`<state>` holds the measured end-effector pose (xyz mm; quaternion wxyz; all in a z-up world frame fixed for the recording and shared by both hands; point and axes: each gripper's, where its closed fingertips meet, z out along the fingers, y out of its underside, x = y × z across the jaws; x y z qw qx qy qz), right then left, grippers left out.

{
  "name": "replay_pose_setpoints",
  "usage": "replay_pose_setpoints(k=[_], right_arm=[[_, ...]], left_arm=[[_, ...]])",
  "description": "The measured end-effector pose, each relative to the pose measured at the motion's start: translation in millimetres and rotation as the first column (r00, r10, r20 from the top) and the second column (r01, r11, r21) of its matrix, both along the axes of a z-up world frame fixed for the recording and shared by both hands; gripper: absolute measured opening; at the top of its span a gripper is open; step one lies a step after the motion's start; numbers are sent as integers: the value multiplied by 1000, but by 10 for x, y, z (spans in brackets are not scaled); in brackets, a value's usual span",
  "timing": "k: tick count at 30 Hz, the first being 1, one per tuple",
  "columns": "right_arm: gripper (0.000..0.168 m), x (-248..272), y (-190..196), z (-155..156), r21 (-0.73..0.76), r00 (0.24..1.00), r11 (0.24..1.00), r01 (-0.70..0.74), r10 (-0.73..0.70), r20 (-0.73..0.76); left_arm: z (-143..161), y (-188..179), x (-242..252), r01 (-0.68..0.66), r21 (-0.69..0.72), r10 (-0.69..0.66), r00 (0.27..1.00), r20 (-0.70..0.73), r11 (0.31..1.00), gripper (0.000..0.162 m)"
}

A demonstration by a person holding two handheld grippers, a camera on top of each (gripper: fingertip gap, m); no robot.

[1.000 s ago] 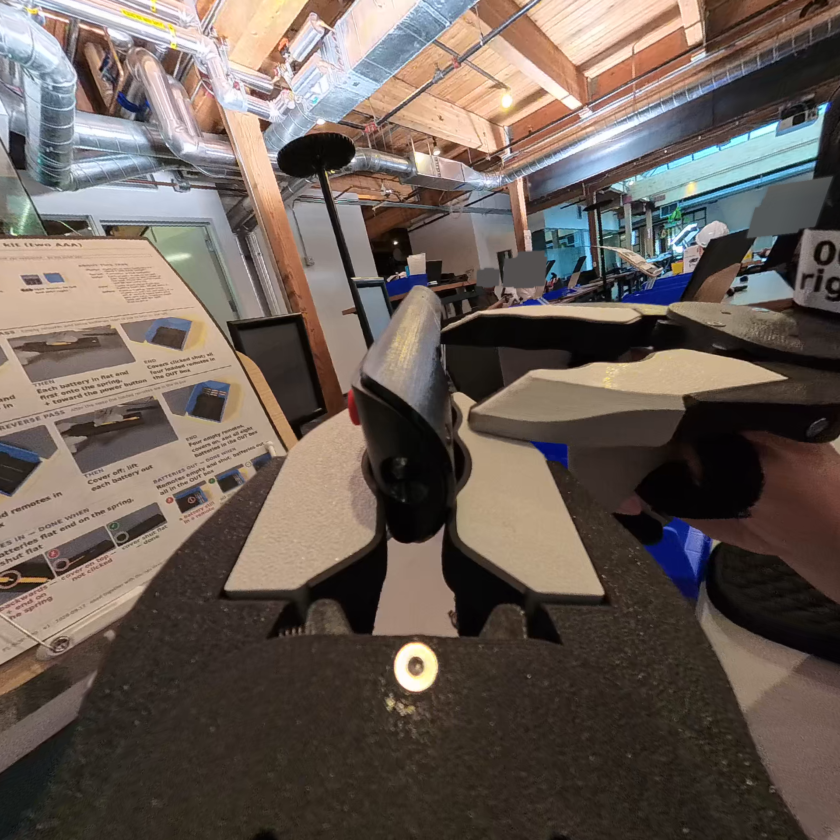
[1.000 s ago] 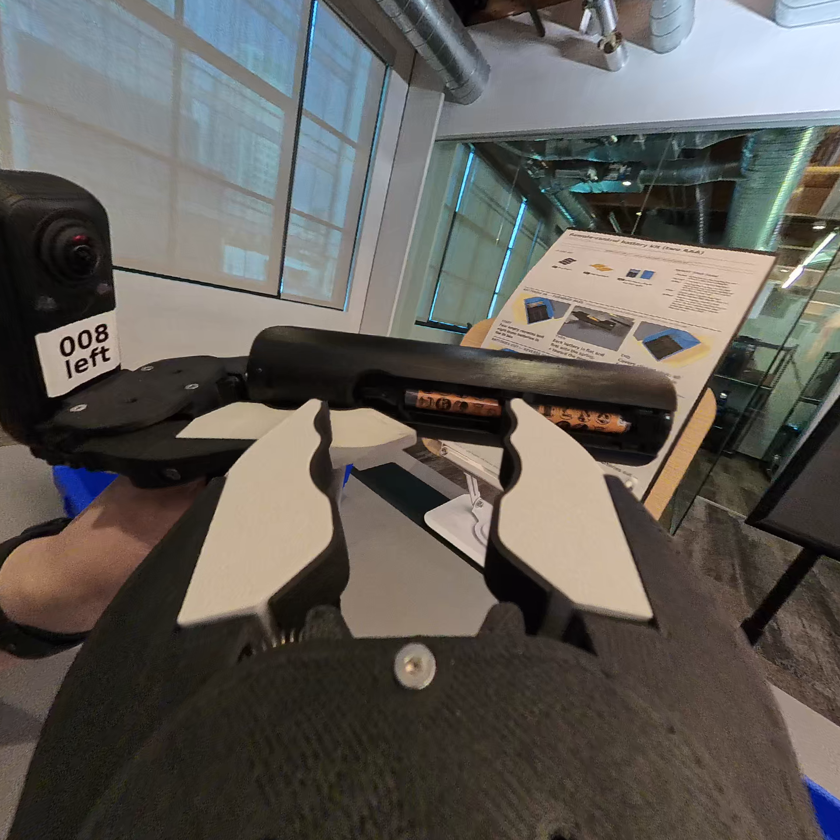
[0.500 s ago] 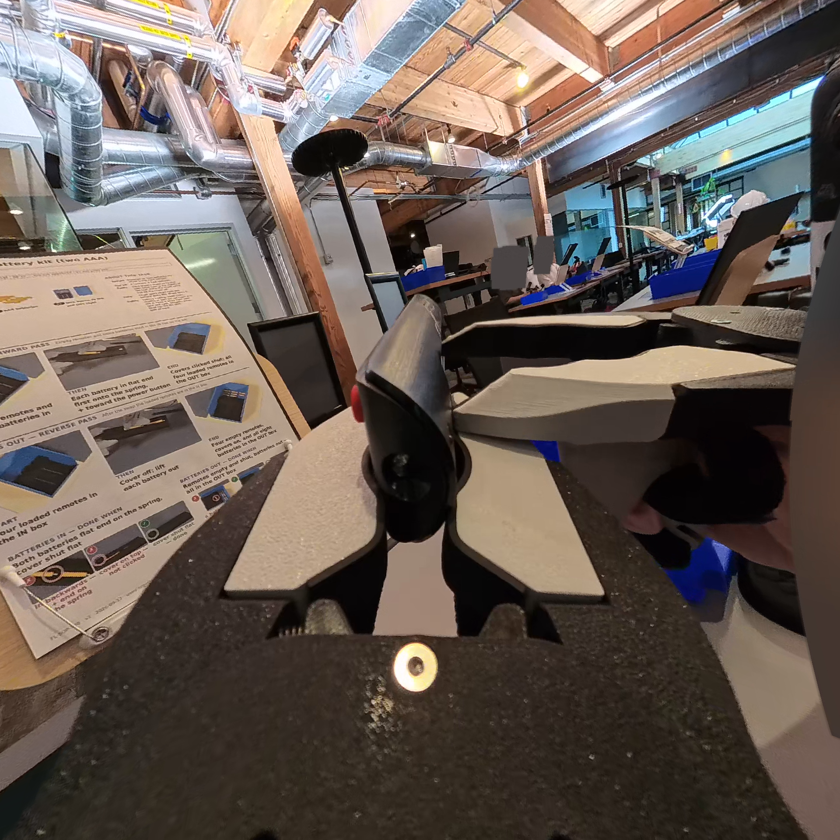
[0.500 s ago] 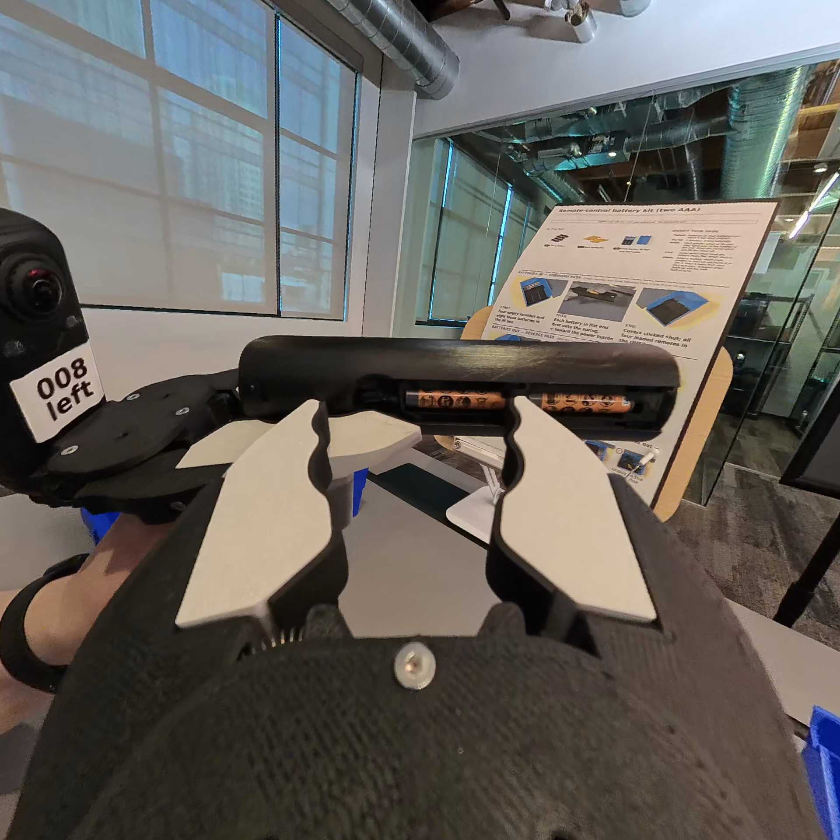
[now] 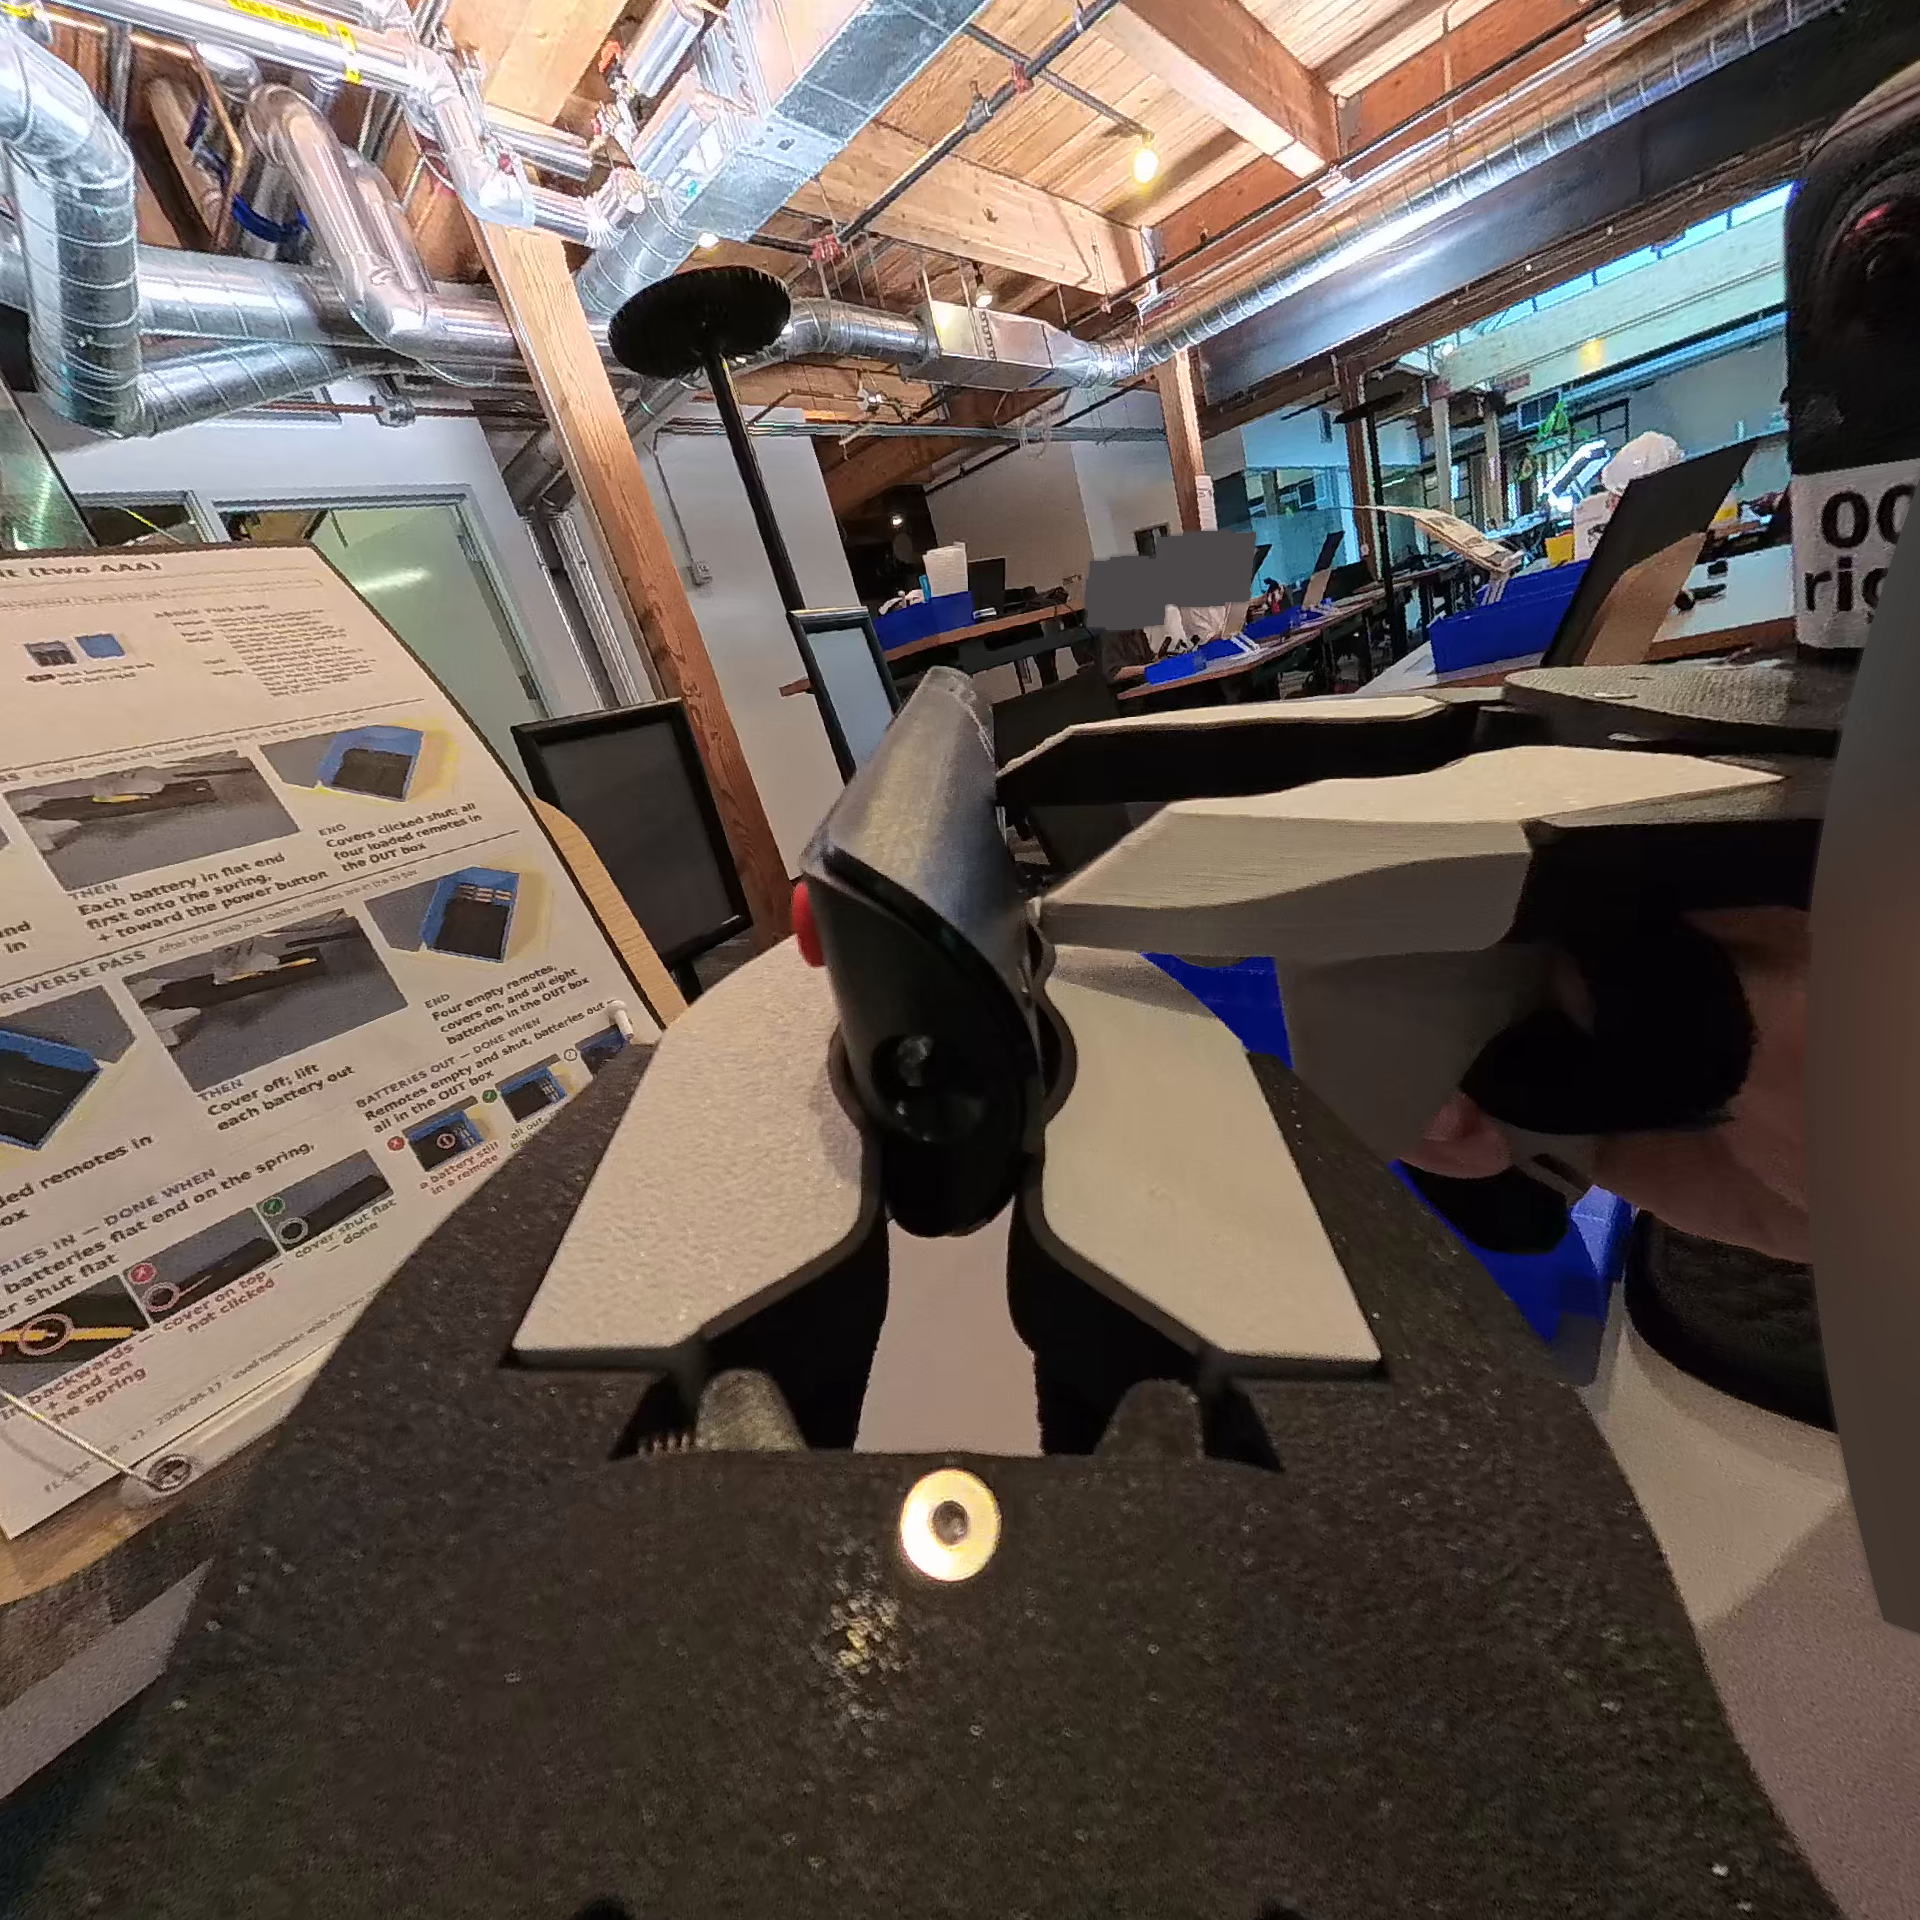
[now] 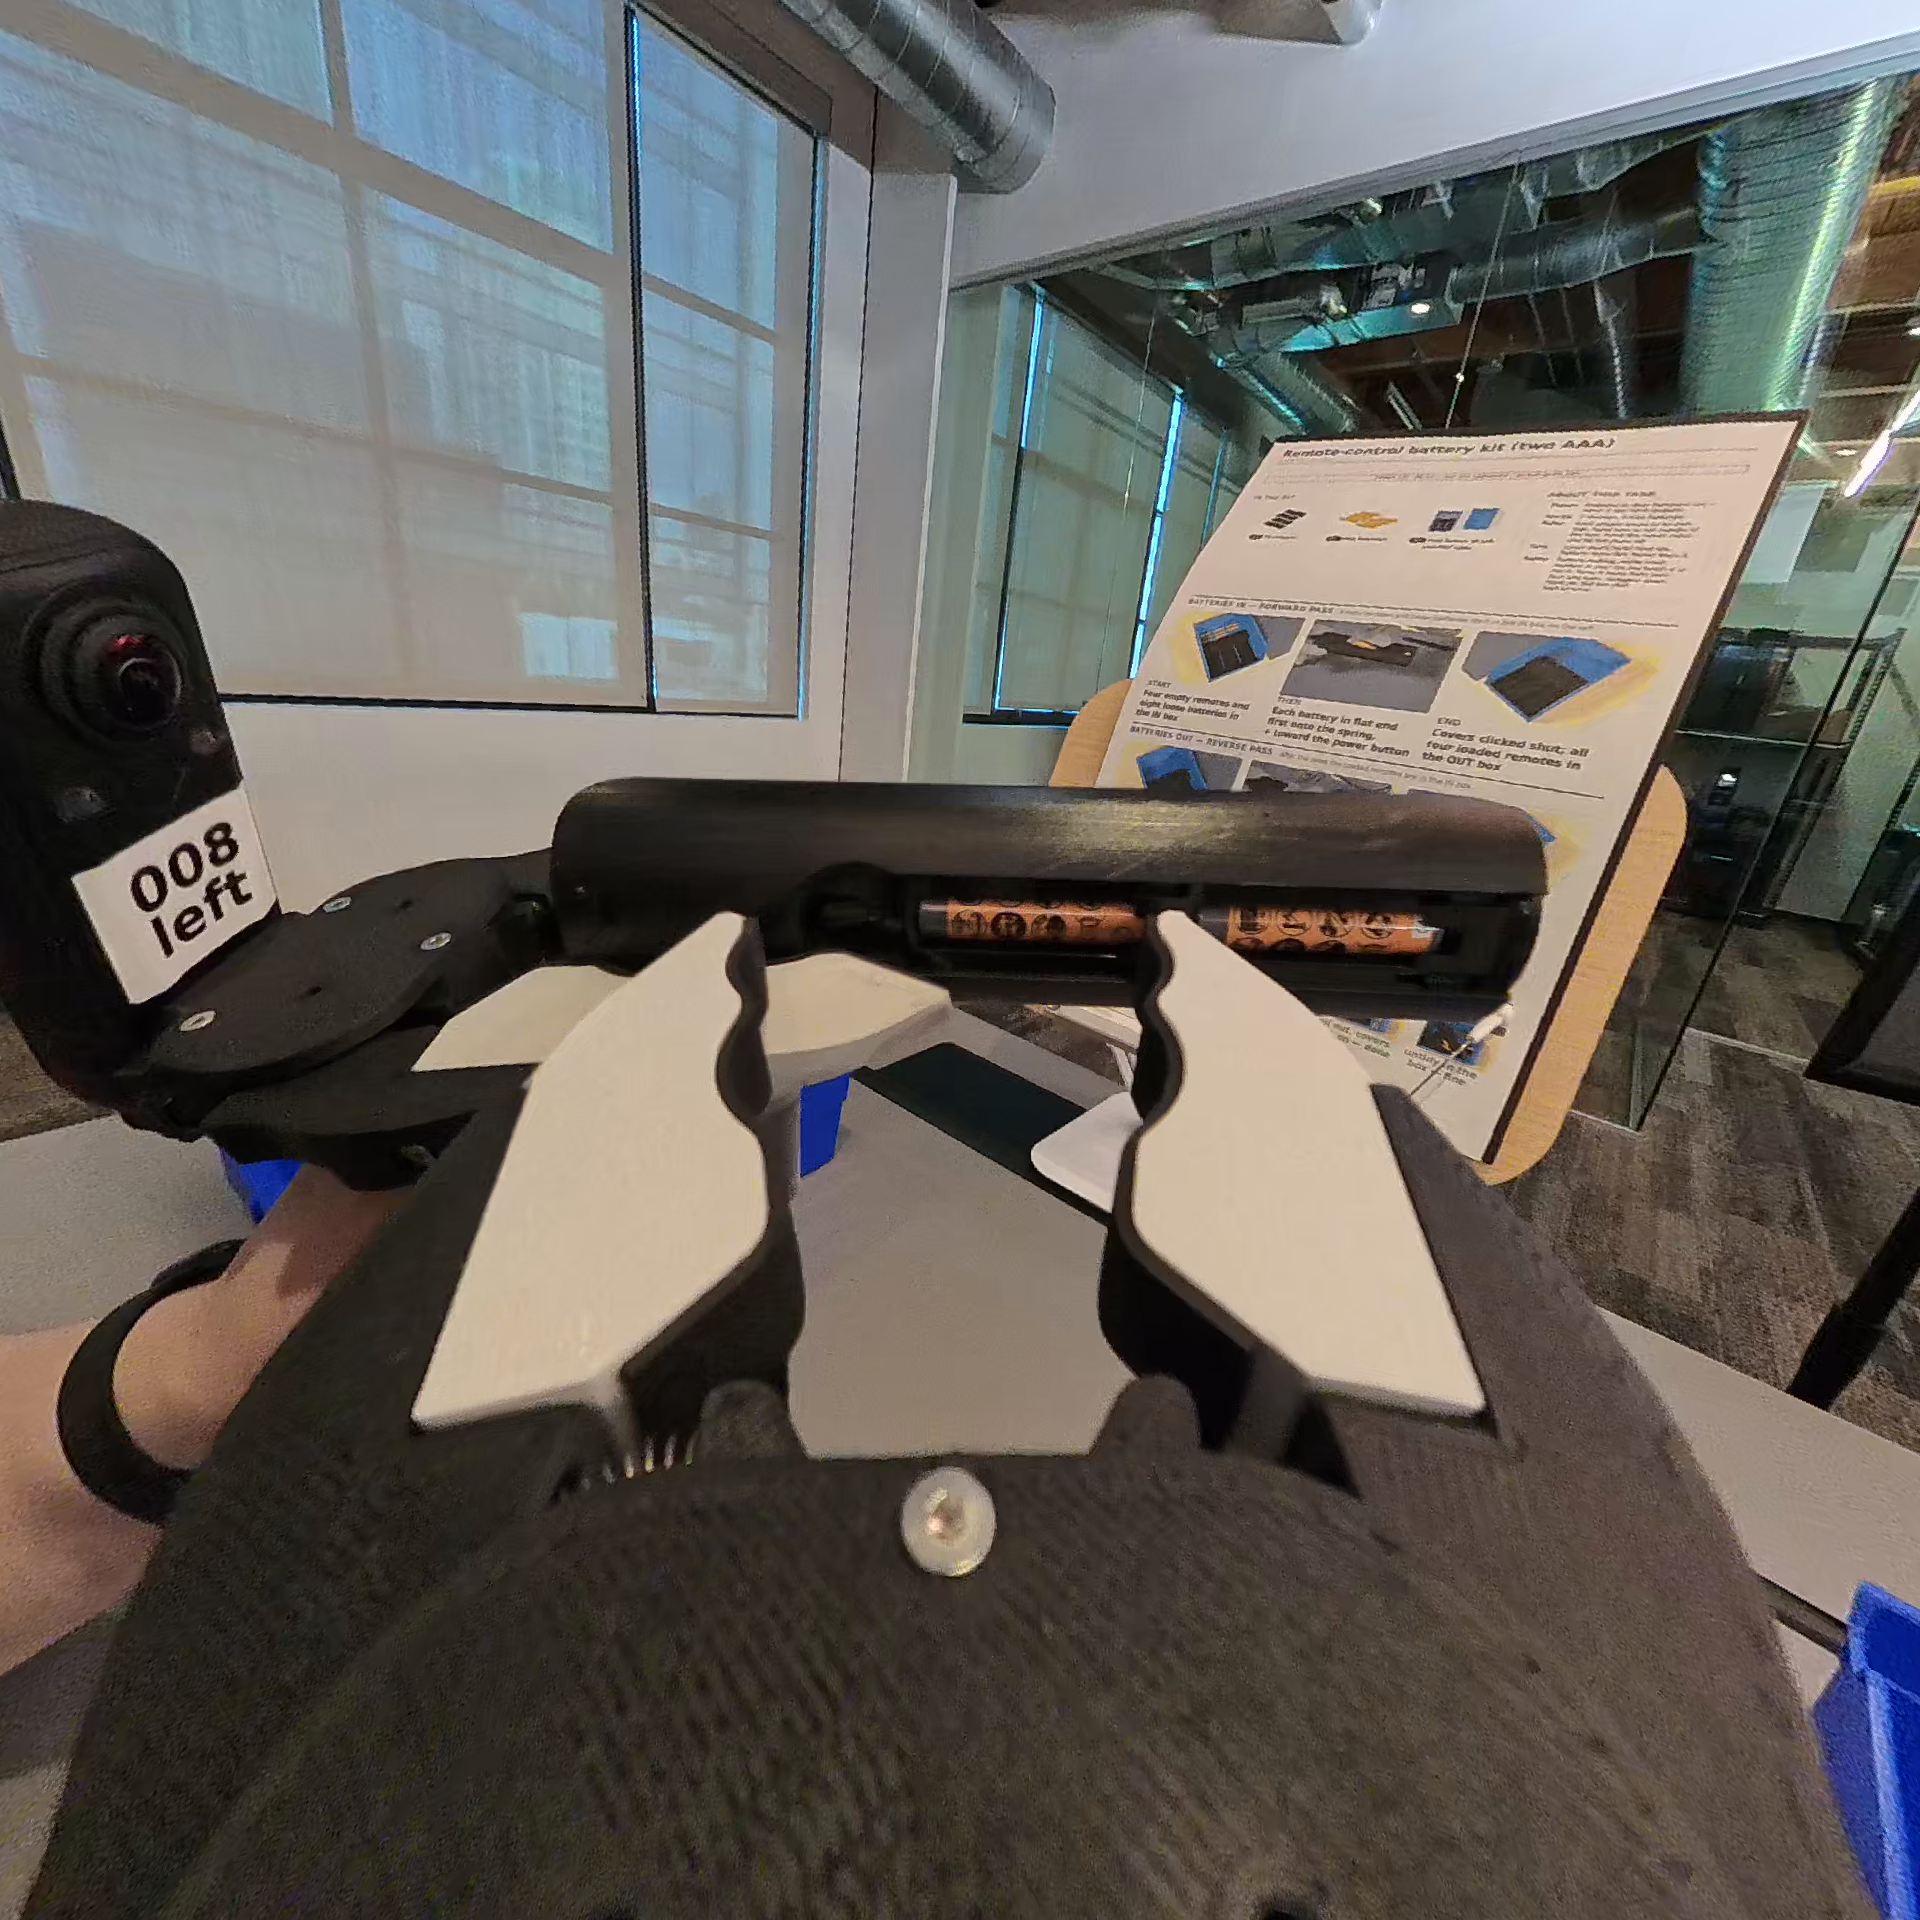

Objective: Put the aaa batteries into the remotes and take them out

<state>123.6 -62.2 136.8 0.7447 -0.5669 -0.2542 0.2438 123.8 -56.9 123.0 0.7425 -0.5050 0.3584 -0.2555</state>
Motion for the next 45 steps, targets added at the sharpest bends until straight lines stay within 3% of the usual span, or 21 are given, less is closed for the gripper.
replay_pose_setpoints(k=[12,16,26,39,42,45], right_arm=[[66,10,22,-29,-32,1000,999,-20,21,10],[57,22,32,-38,-27,1000,1000,-6,7,28],[61,35,128,-93,-84,1000,996,6,-6,6],[61,49,55,-11,-35,998,998,-57,58,39],[60,194,25,119,-79,976,982,-171,158,-152],[61,388,175,128,-208,906,935,-288,196,-376]], left_arm=[[-17,18,-10,10,-25,-10,1000,7,1000,23],[-26,25,-4,20,-40,-20,1000,9,999,23],[-67,111,-19,-45,-10,45,999,-11,999,23],[9,91,-62,152,-156,-128,979,158,976,24],[92,88,-147,129,-96,-107,972,209,987,24],[149,58,-191,148,-73,-127,963,240,986,24]])
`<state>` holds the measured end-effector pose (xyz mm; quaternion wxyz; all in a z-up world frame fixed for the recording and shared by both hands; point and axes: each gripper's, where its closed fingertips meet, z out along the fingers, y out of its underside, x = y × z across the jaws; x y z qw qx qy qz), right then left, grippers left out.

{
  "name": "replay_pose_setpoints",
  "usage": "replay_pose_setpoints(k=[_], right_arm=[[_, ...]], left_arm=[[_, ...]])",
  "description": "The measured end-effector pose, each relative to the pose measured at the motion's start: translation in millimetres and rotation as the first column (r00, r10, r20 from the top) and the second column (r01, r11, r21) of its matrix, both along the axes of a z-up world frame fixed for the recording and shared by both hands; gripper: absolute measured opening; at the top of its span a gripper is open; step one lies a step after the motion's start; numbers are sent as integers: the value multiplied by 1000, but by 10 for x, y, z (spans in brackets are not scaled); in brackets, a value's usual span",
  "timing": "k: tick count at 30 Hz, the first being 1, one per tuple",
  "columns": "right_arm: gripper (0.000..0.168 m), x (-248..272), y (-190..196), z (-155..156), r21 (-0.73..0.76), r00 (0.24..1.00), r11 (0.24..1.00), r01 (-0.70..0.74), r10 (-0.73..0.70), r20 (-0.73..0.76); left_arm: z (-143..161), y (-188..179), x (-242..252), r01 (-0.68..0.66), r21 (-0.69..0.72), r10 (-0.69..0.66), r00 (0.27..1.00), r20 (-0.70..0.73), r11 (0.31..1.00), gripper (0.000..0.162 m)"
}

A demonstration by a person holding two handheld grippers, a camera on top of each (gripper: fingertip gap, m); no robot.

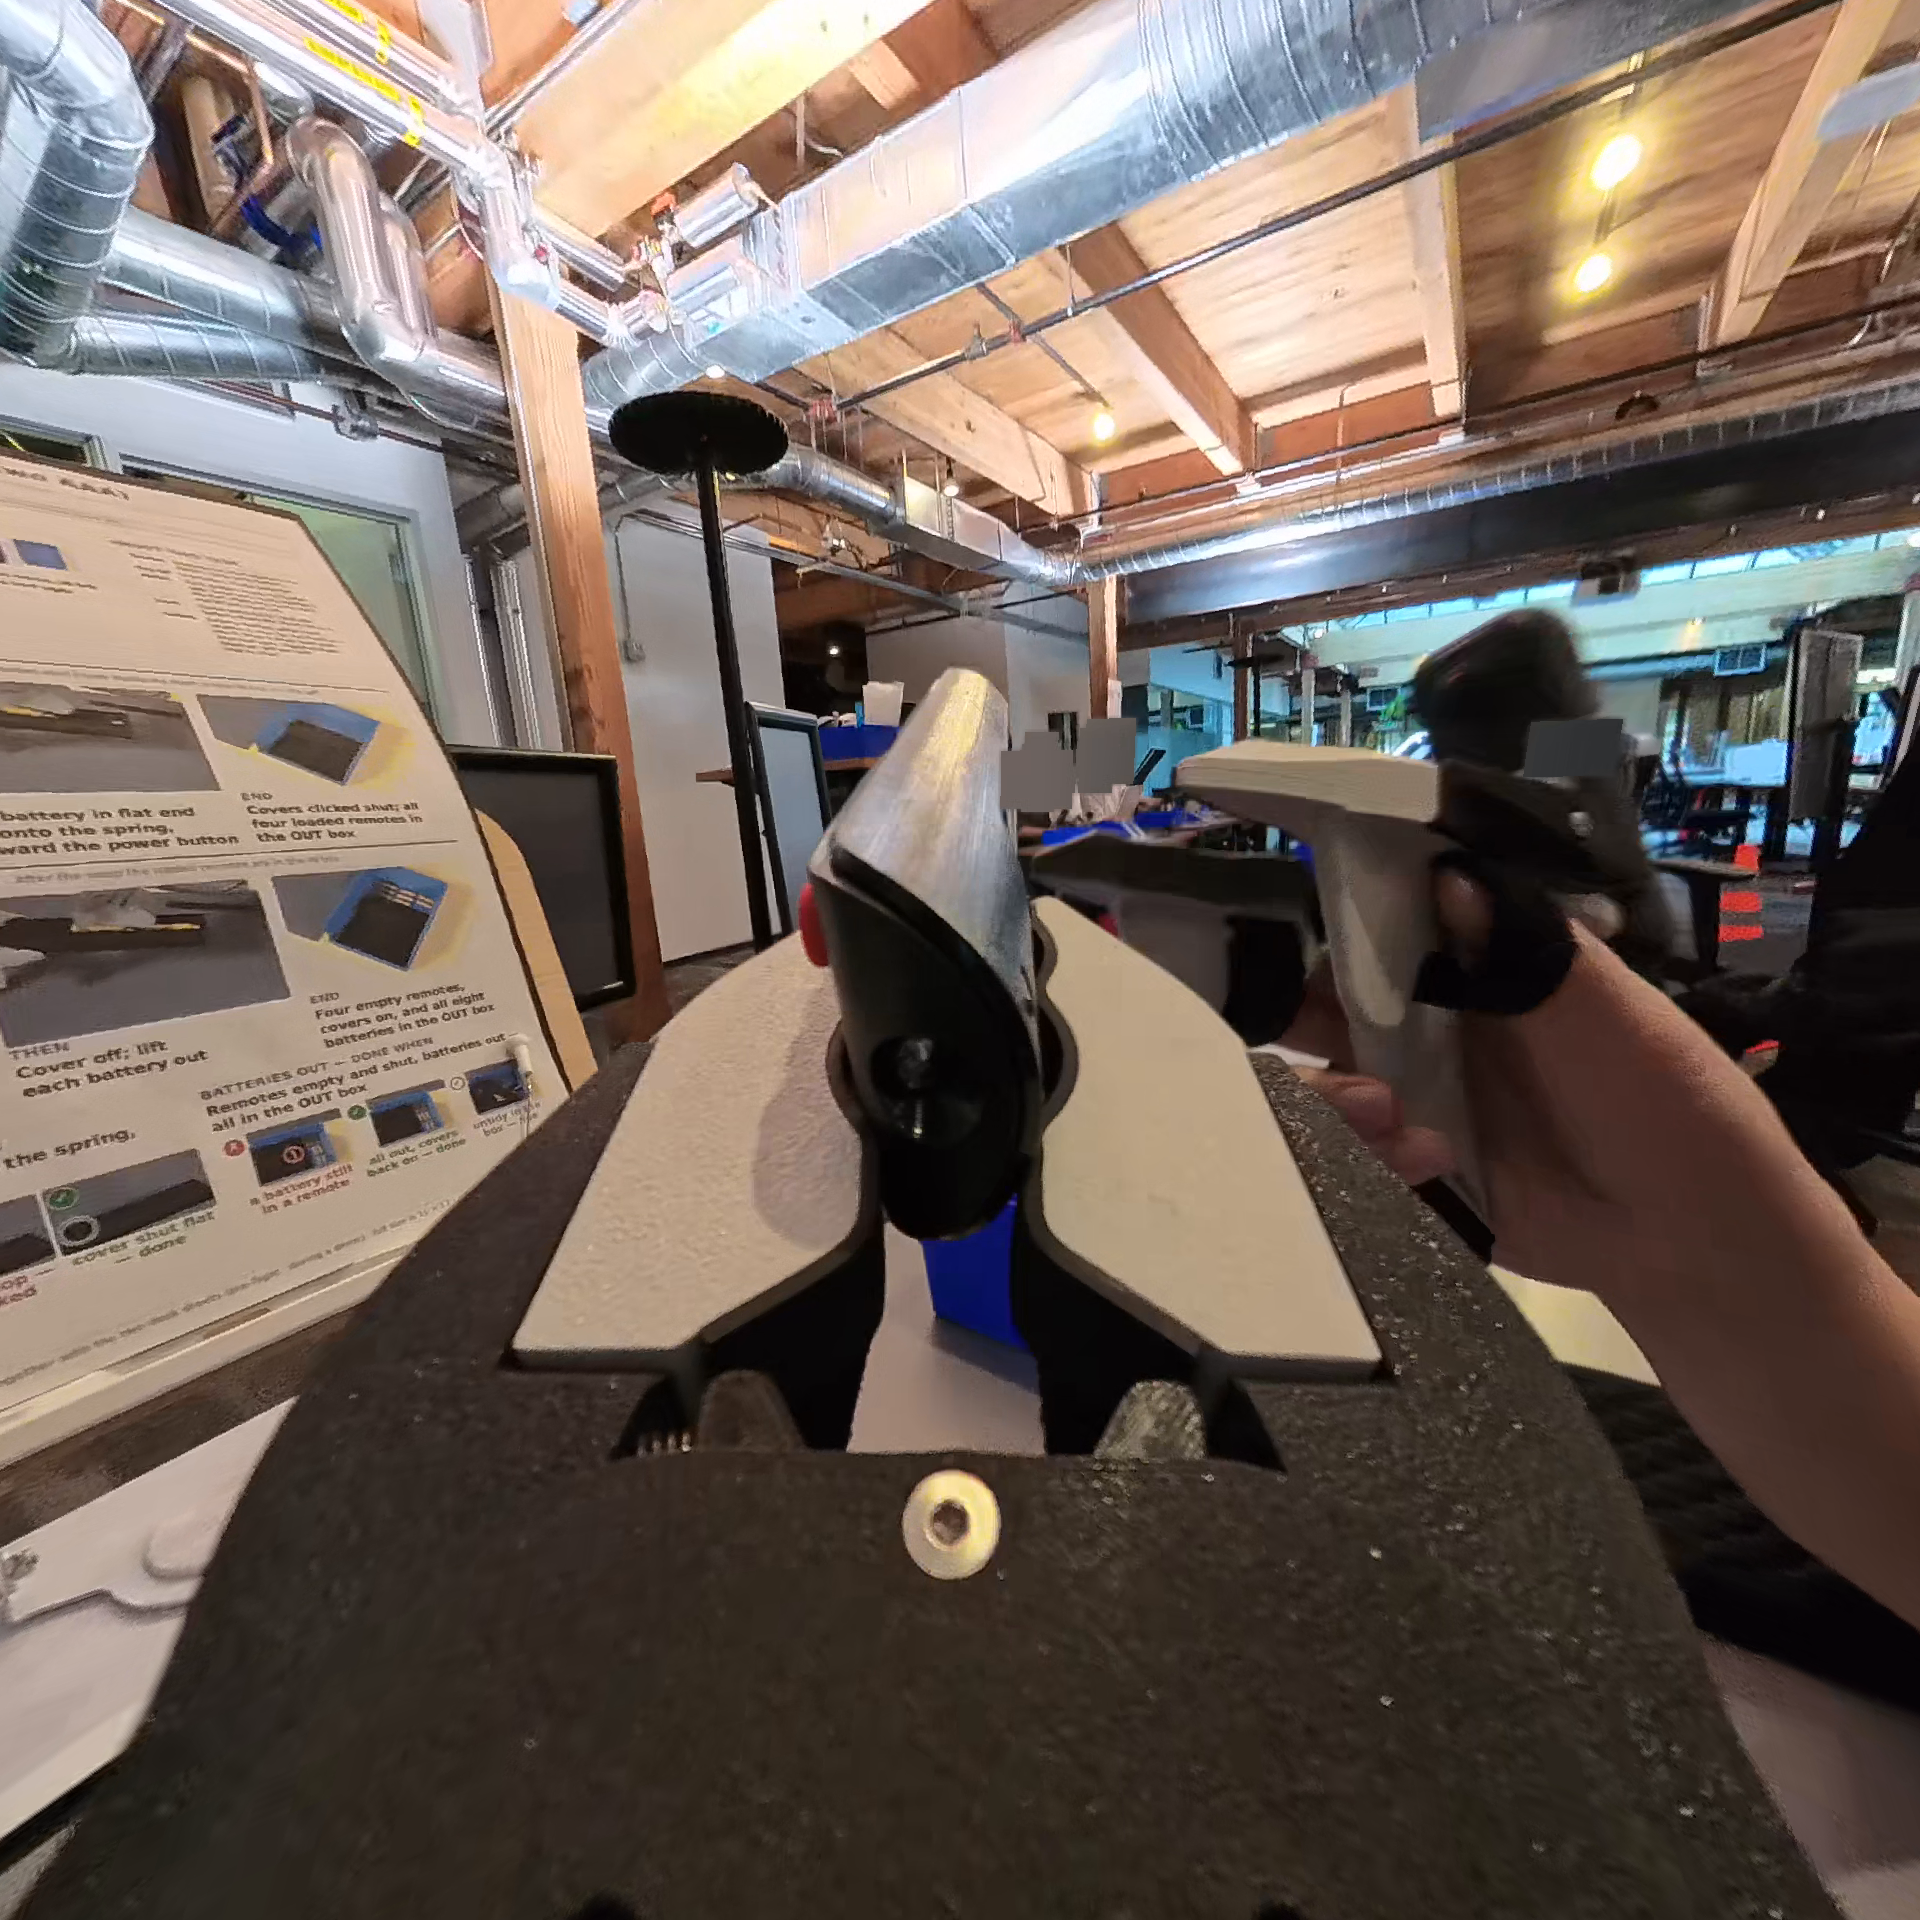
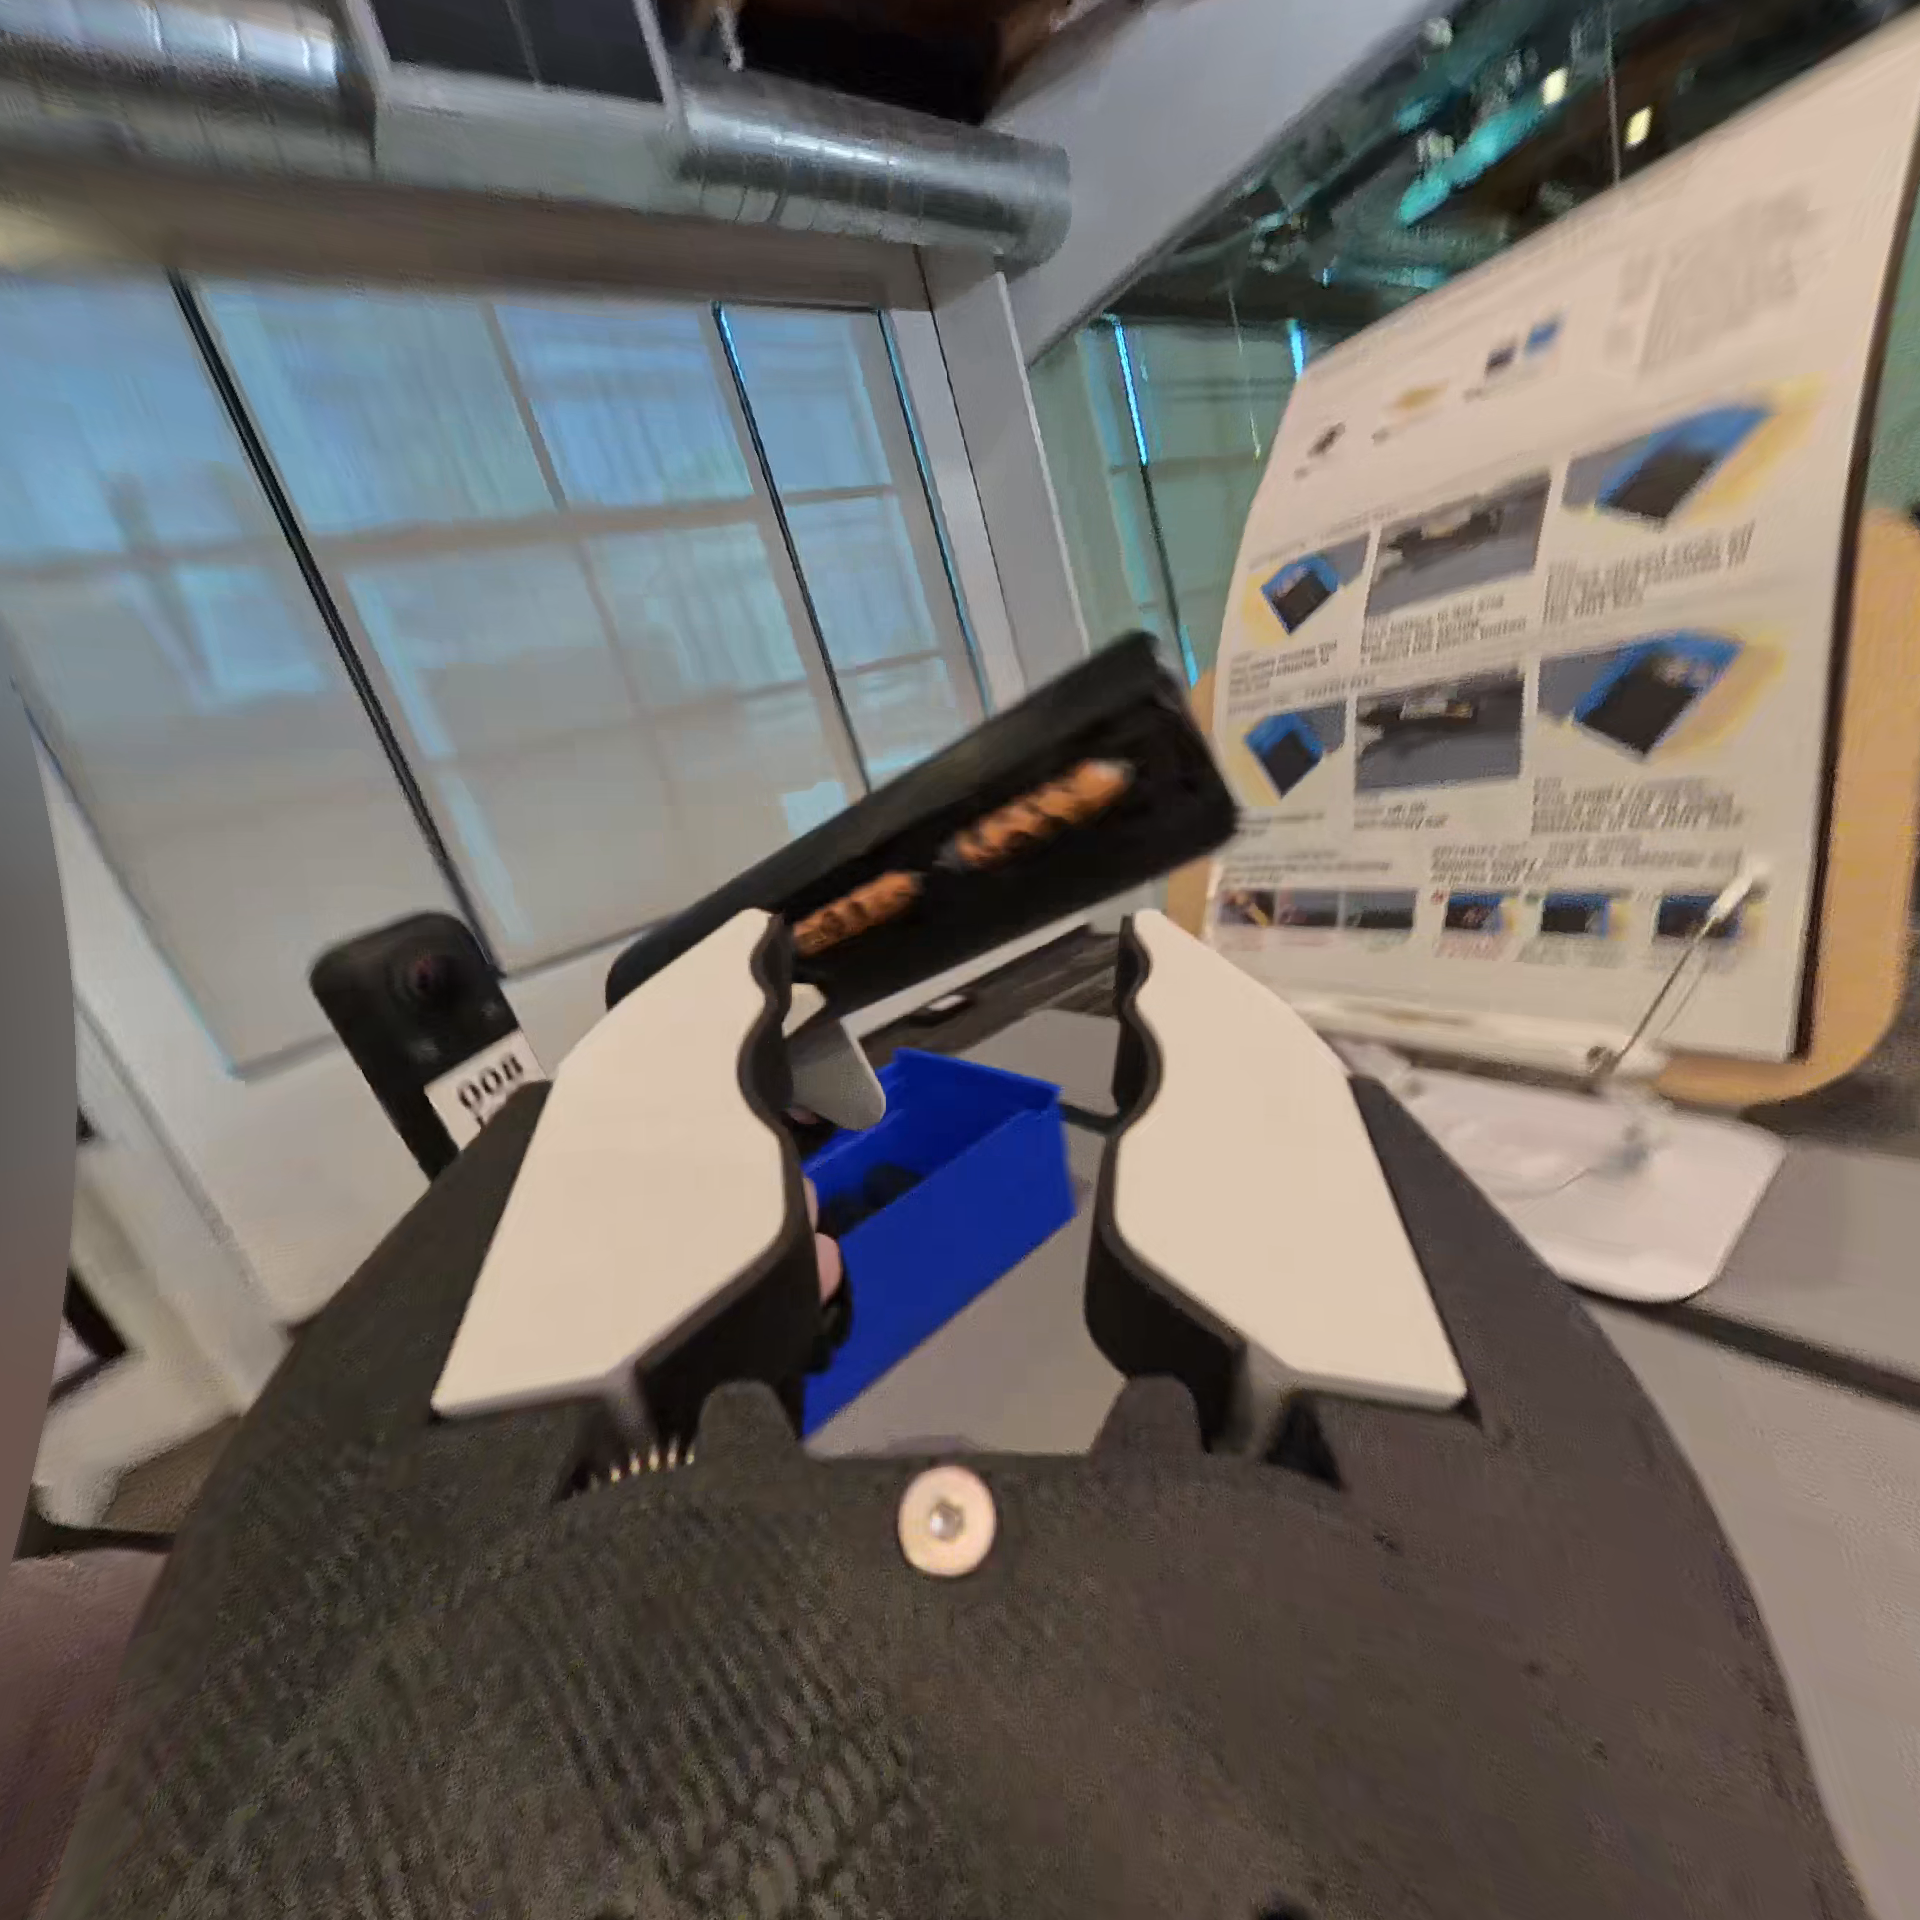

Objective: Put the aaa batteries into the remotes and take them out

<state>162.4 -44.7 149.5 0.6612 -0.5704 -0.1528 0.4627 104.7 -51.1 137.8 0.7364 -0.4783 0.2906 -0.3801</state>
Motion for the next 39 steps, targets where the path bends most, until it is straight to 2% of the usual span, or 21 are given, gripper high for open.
replay_pose_setpoints(k=[3,6,9,17,20,27,34,39], right_arm=[[68,-40,83,-108,-147,985,977,-152,138,-103],[68,-120,97,-187,-217,964,946,-240,207,-167],[68,-86,162,-223,-241,959,941,-239,189,-212],[68,-51,218,-243,-228,955,949,-218,159,-251],[67,-35,207,-212,-179,967,969,-170,129,-219],[67,142,212,-86,31,992,995,99,-96,-85],[66,220,188,-3,265,950,919,292,-311,32],[66,194,129,33,390,900,846,363,-428,89]], left_arm=[[0,-14,12,22,0,-22,1000,8,1000,24],[-10,-27,33,39,-1,-38,999,17,999,24],[-23,-49,62,41,13,-41,999,5,999,24],[-65,-116,143,-74,145,86,993,-81,987,24],[-51,-138,142,-86,155,100,991,-84,984,24],[-87,-126,167,-110,121,123,987,-106,987,24],[-83,-117,155,-108,74,115,989,-97,991,24],[-90,-109,154,-103,57,108,990,-91,993,24]])
